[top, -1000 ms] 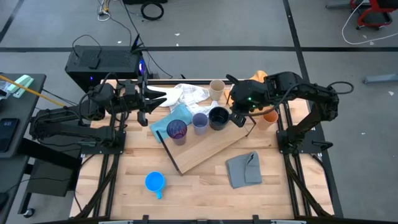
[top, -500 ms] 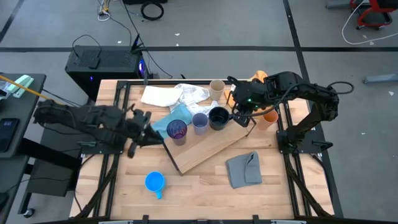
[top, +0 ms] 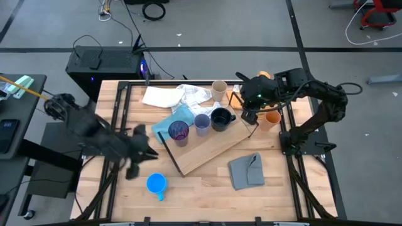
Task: Stack small to large cups/mugs on shelf
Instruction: Put the blue mug on the shelf
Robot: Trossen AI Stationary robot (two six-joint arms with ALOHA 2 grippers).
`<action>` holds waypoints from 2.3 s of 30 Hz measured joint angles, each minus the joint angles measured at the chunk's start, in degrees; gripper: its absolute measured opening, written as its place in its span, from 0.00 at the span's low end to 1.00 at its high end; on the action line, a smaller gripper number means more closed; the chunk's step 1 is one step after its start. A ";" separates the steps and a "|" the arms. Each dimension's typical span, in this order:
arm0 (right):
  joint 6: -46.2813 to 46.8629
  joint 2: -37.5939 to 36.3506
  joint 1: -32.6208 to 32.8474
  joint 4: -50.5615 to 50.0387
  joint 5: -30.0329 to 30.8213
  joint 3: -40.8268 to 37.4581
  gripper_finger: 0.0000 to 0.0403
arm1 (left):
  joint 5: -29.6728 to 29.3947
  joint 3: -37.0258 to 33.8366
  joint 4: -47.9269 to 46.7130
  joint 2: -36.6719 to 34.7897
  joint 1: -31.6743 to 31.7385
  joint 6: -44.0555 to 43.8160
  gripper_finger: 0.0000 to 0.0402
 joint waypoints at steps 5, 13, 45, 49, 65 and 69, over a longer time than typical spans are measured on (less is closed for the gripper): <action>-0.12 -1.44 1.64 0.00 -0.07 0.00 0.27 | 3.10 -1.01 -2.11 4.83 -3.13 -9.38 0.18; 0.81 -3.62 5.59 0.00 -0.04 0.00 0.27 | 8.64 -1.21 -15.77 11.28 -6.33 -34.61 0.18; 1.97 -4.23 9.87 0.05 0.00 0.00 0.27 | 16.50 -1.22 -19.72 25.11 -10.01 -65.56 0.39; 2.18 -4.23 9.87 0.07 0.00 0.00 0.27 | 11.82 -1.22 -17.61 25.11 -10.77 -59.72 0.39; 2.95 -4.21 9.87 0.37 -0.02 0.00 0.27 | 14.85 -10.05 -14.51 24.94 -16.28 -42.87 0.38; 3.61 -4.21 9.87 1.25 -0.02 0.00 0.27 | 16.81 -14.83 -6.89 23.11 -16.28 -44.78 0.40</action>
